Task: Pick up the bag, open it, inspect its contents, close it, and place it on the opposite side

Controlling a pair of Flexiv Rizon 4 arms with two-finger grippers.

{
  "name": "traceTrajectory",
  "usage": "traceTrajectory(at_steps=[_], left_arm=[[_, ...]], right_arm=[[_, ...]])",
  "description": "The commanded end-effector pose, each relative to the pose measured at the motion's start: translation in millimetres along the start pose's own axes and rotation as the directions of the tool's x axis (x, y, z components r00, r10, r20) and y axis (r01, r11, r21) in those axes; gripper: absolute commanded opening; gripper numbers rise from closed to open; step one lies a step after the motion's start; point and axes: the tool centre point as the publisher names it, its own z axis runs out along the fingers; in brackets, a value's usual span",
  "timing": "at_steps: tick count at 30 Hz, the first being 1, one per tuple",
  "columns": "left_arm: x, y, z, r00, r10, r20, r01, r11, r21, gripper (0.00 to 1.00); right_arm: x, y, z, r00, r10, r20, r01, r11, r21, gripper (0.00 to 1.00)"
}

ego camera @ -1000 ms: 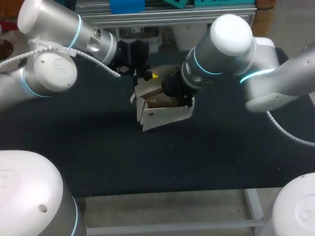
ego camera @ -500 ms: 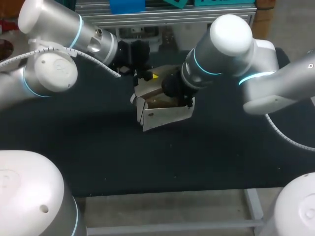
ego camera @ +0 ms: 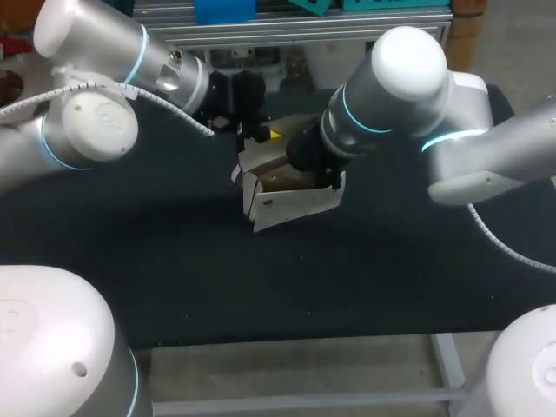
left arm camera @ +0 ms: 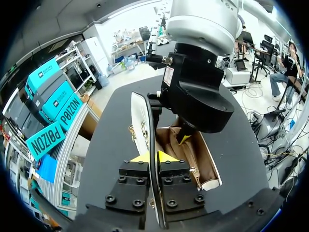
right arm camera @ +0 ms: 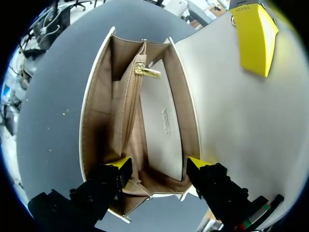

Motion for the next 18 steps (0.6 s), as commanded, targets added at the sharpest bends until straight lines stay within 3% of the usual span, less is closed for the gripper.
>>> traceTrajectory(at_steps=[1,3,18], left_arm=[[0.7,-2.2,-1.4,1.000,0.001,-0.004,-0.001,1.000,-0.002,0.00],[0.7,-2.1,-1.3,1.000,0.002,-0.004,-0.002,1.000,-0.004,0.00],[6.3,-3.8,-5.3,1.000,0.003,0.001,-0.003,1.000,-0.018,0.00]], right_arm=[[0.4,-0.8,1.6,1.000,0.004,0.031,-0.004,1.000,0.008,0.28],[-0.3,0.2,-2.9,0.999,0.001,0.054,-0.002,1.000,0.012,0.00],[-5.3,11.9,-52.0,0.972,-0.019,0.236,0.011,0.999,0.034,0.00]])
